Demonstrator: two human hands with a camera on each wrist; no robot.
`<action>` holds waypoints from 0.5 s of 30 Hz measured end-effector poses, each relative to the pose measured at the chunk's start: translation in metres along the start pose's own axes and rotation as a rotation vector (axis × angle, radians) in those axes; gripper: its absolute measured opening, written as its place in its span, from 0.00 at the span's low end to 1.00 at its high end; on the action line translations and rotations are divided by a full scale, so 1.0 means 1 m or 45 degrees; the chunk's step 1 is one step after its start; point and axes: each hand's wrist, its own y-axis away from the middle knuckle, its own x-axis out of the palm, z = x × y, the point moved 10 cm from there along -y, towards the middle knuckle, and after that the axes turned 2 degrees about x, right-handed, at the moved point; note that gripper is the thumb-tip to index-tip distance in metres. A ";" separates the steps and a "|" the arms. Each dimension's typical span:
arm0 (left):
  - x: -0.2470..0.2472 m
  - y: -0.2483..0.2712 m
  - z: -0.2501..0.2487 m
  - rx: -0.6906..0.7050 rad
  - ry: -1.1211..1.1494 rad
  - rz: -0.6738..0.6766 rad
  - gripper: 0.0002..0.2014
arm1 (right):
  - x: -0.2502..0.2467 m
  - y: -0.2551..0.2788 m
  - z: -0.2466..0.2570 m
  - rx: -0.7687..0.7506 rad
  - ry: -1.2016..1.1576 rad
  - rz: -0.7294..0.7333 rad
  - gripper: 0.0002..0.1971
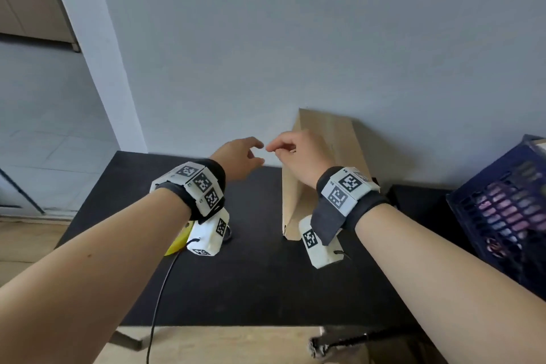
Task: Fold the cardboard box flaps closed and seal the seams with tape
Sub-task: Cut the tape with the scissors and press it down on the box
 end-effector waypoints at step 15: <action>0.059 0.003 -0.104 0.176 -0.475 0.203 0.33 | -0.052 0.028 -0.126 0.121 0.349 0.037 0.26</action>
